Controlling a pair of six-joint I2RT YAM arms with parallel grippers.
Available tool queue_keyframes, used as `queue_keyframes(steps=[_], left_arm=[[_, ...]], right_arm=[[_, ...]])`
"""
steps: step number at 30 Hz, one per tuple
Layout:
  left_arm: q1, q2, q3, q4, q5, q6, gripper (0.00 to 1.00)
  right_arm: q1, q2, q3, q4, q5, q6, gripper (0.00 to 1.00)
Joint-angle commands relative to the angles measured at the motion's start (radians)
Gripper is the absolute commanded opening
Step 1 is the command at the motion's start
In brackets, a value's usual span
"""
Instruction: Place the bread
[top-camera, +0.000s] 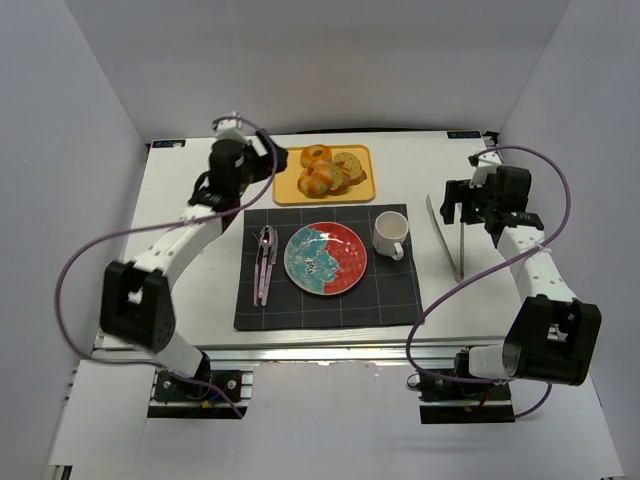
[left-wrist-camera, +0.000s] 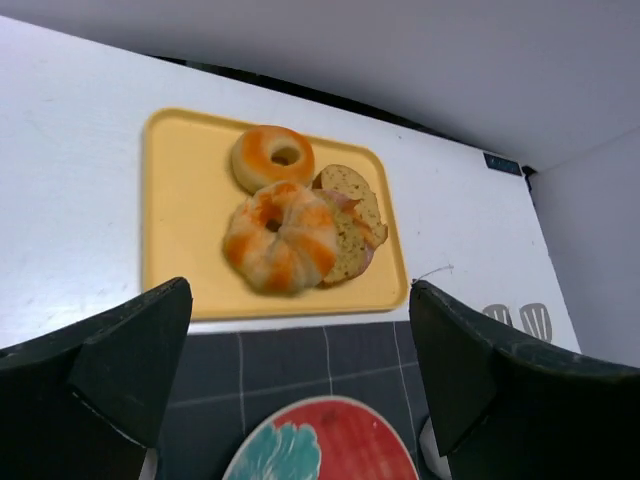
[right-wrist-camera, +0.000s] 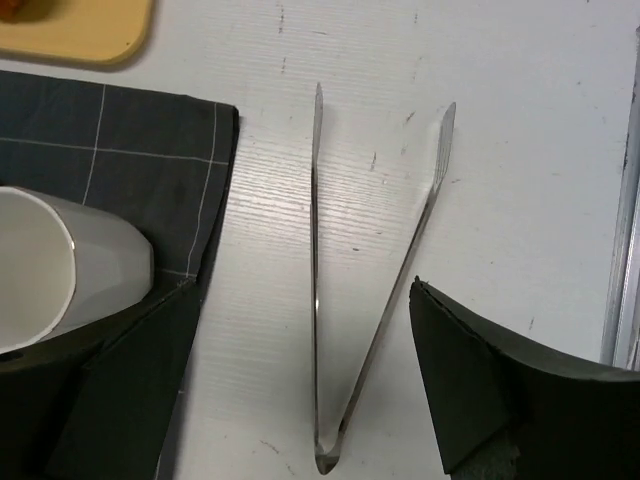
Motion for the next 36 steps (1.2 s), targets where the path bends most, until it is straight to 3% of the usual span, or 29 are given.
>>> queue_keyframes(steps=[1,3,4,5,7,8,9,10,12,13,15,16,17,18,19,22,24,32,36], left_arm=[[0.063,-0.299,-0.303,0.117,0.019,-0.040,0.98],[0.080,-0.418,-0.423,0.133,-0.004,-0.062,0.91],[0.089,-0.470,-0.475,0.153,-0.013,-0.074,0.78],[0.098,-0.512,-0.517,0.158,-0.018,-0.085,0.53],[0.108,-0.555,-0.549,0.149,-0.032,-0.091,0.29],[0.109,-0.567,-0.571,0.137,-0.032,-0.091,0.04],[0.109,-0.576,-0.577,0.126,-0.038,-0.091,0.00],[0.111,-0.592,-0.585,0.118,-0.044,-0.092,0.00],[0.111,-0.604,-0.606,0.109,-0.039,-0.088,0.00],[0.111,-0.612,-0.611,0.101,-0.041,-0.088,0.00],[0.112,-0.626,-0.618,0.071,-0.041,-0.079,0.03],[0.112,-0.630,-0.620,0.058,-0.042,-0.072,0.07],[0.112,-0.636,-0.623,0.045,-0.048,-0.071,0.15],[0.112,-0.648,-0.637,0.043,-0.050,-0.071,0.35],[0.112,-0.655,-0.646,0.043,-0.056,-0.071,0.46],[0.112,-0.672,-0.677,0.049,-0.062,-0.085,0.68],[0.112,-0.669,-0.684,0.058,-0.056,-0.091,0.71],[0.112,-0.641,-0.677,0.066,-0.044,-0.092,0.72],[0.111,-0.649,-0.675,0.054,-0.048,-0.089,0.72]], right_arm=[[-0.068,-0.054,-0.068,0.043,-0.185,-0.149,0.89],[-0.116,-0.077,-0.106,0.020,-0.330,-0.304,0.89],[-0.121,-0.064,-0.111,0.022,-0.334,-0.309,0.84],[-0.126,-0.048,-0.110,0.022,-0.329,-0.310,0.64],[-0.133,-0.035,-0.113,0.022,-0.325,-0.307,0.42],[-0.135,-0.027,-0.114,0.019,-0.323,-0.307,0.36],[-0.135,-0.015,-0.116,0.015,-0.320,-0.307,0.25],[-0.135,-0.007,-0.116,0.006,-0.305,-0.301,0.23],[-0.135,0.019,-0.110,-0.017,-0.288,-0.299,0.31],[-0.135,0.030,-0.108,-0.021,-0.267,-0.286,0.53],[-0.135,0.071,-0.103,-0.026,-0.205,-0.223,0.70],[-0.135,0.090,-0.096,-0.034,-0.158,-0.205,0.89],[-0.135,0.122,-0.084,-0.064,-0.145,-0.198,0.89],[-0.135,0.128,-0.076,-0.066,-0.131,-0.181,0.89],[-0.135,0.128,-0.080,-0.052,-0.112,-0.178,0.89],[-0.117,0.116,-0.125,-0.005,-0.060,-0.184,0.89],[-0.086,0.142,-0.133,0.017,0.028,-0.183,0.89],[-0.047,0.247,-0.130,0.101,0.071,-0.146,0.89],[-0.021,0.334,-0.079,0.114,0.172,-0.083,0.88]])
